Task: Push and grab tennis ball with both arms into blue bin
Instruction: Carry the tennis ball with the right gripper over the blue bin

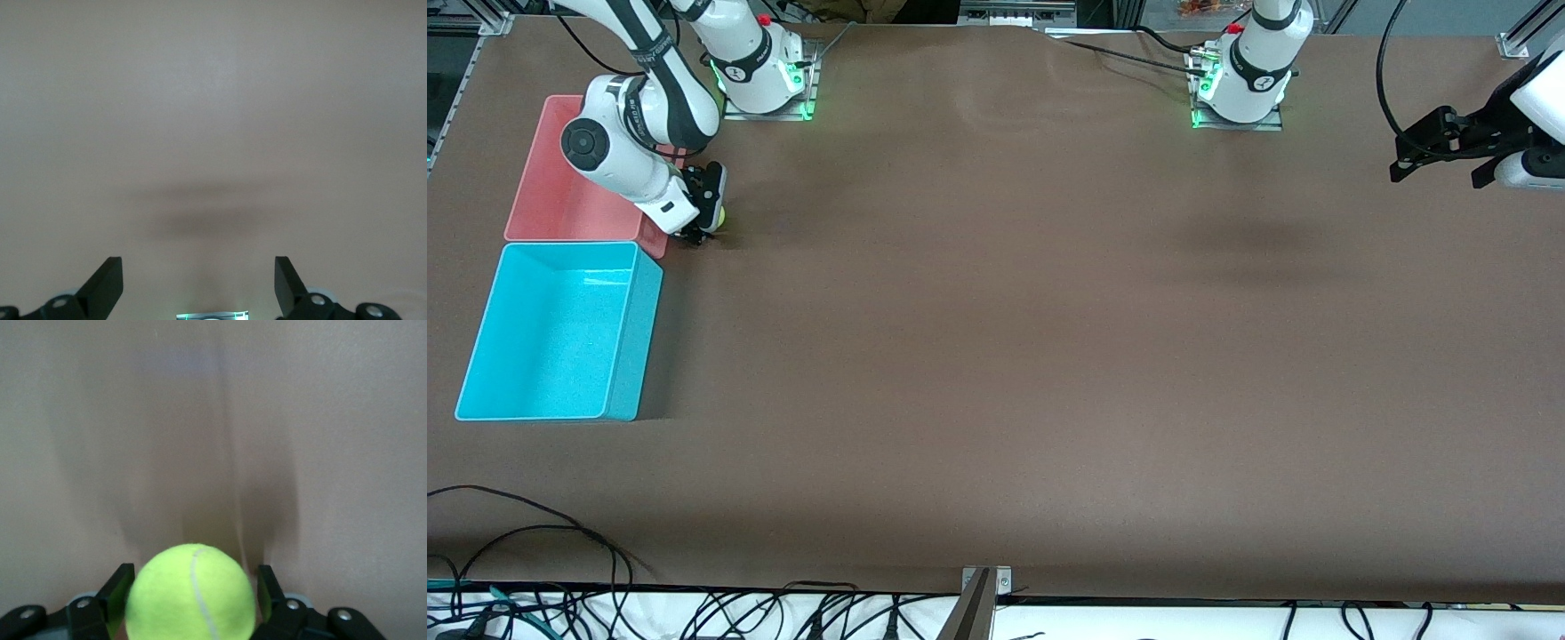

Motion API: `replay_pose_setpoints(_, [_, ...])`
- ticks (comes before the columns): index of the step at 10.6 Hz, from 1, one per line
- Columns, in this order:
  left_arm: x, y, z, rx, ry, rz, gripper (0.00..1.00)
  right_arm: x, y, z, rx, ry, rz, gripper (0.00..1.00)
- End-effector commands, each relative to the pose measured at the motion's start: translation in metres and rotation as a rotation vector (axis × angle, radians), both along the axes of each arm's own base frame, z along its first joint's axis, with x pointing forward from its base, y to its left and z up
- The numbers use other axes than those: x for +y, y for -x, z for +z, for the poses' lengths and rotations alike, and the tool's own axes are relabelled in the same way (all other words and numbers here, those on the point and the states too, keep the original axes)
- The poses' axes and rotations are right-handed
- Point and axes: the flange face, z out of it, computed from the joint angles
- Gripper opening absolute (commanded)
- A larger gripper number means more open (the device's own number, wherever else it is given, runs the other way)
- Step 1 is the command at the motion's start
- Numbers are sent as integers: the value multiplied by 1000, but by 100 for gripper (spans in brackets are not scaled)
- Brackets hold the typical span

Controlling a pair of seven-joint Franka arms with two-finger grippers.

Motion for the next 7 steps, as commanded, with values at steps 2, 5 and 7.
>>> replay_pose_setpoints(2, [1, -2, 4, -4, 15, 0, 100, -3, 4, -2, -9, -11, 9, 49])
replay_pose_setpoints(5, [1, -2, 4, -4, 15, 2, 100, -1, -7, 10, -19, -6, -14, 26])
replay_pose_setpoints(7, [1, -2, 4, -4, 16, 0, 100, 16, -39, 38, 15, 8, -71, 18])
